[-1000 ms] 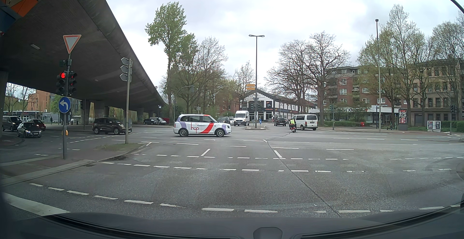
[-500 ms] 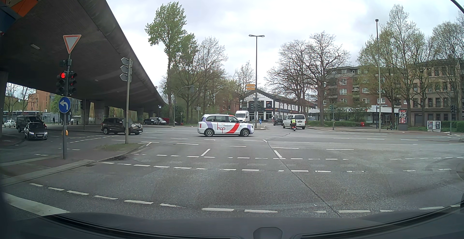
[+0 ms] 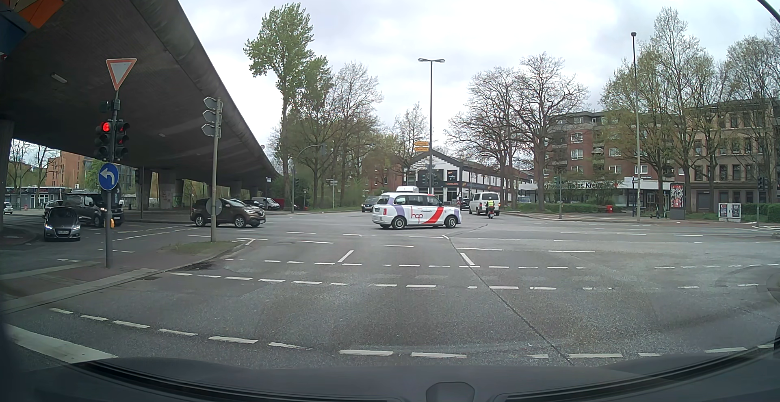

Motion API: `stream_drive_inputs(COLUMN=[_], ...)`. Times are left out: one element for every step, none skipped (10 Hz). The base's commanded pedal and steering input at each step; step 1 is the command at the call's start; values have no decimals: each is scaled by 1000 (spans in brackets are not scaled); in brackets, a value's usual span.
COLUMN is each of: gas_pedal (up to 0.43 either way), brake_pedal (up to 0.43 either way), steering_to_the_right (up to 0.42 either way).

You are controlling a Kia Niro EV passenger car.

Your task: Follow the waypoints while adhering to traffic rules and regulations

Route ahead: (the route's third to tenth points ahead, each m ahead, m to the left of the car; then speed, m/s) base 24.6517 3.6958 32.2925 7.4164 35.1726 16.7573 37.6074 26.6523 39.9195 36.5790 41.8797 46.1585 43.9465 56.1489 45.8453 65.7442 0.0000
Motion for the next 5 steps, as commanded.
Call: stream_drive_inputs(gas_pedal=[0,0,0,0,0], brake_pedal=[280,274,280,274,274], steering_to_the_right=[-11,-11,-11,-11,-11])
